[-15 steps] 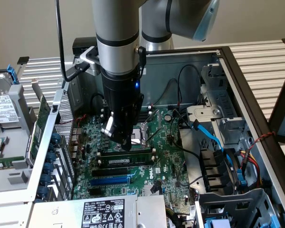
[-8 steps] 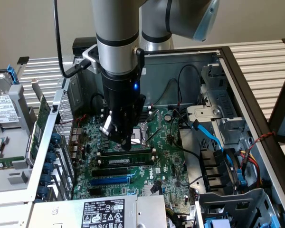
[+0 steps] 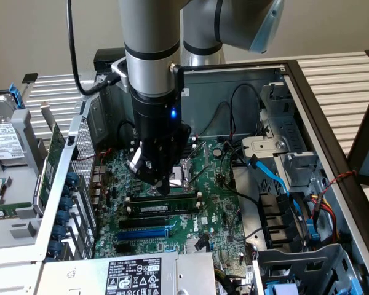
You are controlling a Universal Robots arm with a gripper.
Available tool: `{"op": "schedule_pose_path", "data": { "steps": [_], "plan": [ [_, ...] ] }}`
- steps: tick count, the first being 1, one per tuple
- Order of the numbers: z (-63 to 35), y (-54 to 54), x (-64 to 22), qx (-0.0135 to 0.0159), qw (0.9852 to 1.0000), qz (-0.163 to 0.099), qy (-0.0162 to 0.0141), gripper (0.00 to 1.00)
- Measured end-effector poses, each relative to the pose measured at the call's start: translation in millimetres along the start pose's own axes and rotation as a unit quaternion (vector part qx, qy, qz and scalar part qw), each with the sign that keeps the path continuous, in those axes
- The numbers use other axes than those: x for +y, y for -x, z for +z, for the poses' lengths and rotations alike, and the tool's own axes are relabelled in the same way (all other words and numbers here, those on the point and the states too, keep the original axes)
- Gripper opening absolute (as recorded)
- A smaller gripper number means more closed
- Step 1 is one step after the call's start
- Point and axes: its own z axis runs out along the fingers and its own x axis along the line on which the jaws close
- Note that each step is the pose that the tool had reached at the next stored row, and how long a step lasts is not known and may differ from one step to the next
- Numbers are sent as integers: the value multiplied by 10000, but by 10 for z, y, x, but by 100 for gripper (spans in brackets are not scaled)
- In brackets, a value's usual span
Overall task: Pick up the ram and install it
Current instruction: 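Press down the ram until it locks into place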
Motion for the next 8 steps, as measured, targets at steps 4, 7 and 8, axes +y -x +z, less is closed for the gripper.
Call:
{"op": "schedule_pose_path", "data": {
  "steps": [4, 7, 8],
  "plan": [
    [0, 0, 0, 1, 9995, 324, 3, 11],
    [1, 0, 0, 2, 9984, 567, 6, 11],
    [1, 0, 0, 2, 9979, 647, 7, 11]
  ]
}}
